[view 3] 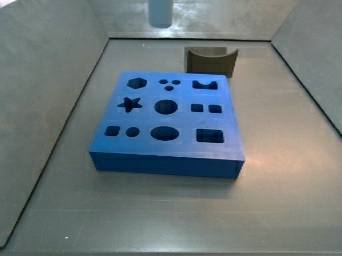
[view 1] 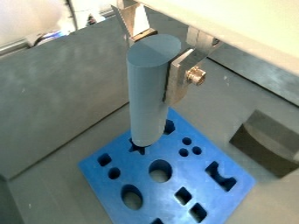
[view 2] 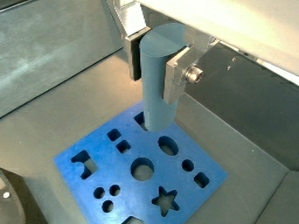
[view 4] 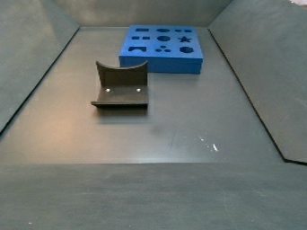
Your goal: Insert the oval object.
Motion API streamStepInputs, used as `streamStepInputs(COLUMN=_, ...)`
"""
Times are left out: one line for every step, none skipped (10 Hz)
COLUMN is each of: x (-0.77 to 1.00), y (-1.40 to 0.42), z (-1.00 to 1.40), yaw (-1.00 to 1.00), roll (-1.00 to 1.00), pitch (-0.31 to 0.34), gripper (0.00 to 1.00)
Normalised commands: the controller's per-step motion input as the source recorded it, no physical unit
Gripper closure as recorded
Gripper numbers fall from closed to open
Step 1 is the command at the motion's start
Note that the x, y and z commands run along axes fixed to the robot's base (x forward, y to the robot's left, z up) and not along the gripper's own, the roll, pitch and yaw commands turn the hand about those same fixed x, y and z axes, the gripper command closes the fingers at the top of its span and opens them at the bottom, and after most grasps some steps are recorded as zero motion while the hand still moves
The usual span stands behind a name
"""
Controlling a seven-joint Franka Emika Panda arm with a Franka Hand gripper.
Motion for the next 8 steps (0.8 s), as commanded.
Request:
streamStepInputs(x=-0.11, y=-0.24, z=-0.85, yaw=-0.92, roll=0.02, pitch=-0.189, gripper=1.0)
streamStepInputs(x=-0.11, y=-0.24, z=-0.86, yaw=-0.92, roll=0.02, pitch=-0.189, gripper=1.0)
streamStepInputs(x=-0.11, y=-0.23, z=-0.86, yaw=-0.93, roll=0.02, pitch=-0.193, gripper=1.0)
streamStepInputs(x=-0.1, y=-0.23, z=-0.85, yaw=-0.93, roll=0.02, pitch=-0.179, gripper=1.0)
streamStepInputs(x=-0.06, y=-0.23, z=-0.67, yaw=-0.89, roll=0.0, pitch=-0.127, gripper=1.0)
streamStepInputs(x=0.0, y=-0.18, z=-0.48, yaw=-0.89, roll=-0.02, pitch=-0.084, gripper=1.0)
streamStepInputs(x=0.04, y=-0.15, z=-0.36, yaw=-0.79, roll=-0.08, pitch=-0.037, gripper=1.0)
streamStepInputs(x=0.07, y=-0.11, z=-0.27, yaw=-0.83, roll=-0.09, pitch=-0.02, gripper=1.0)
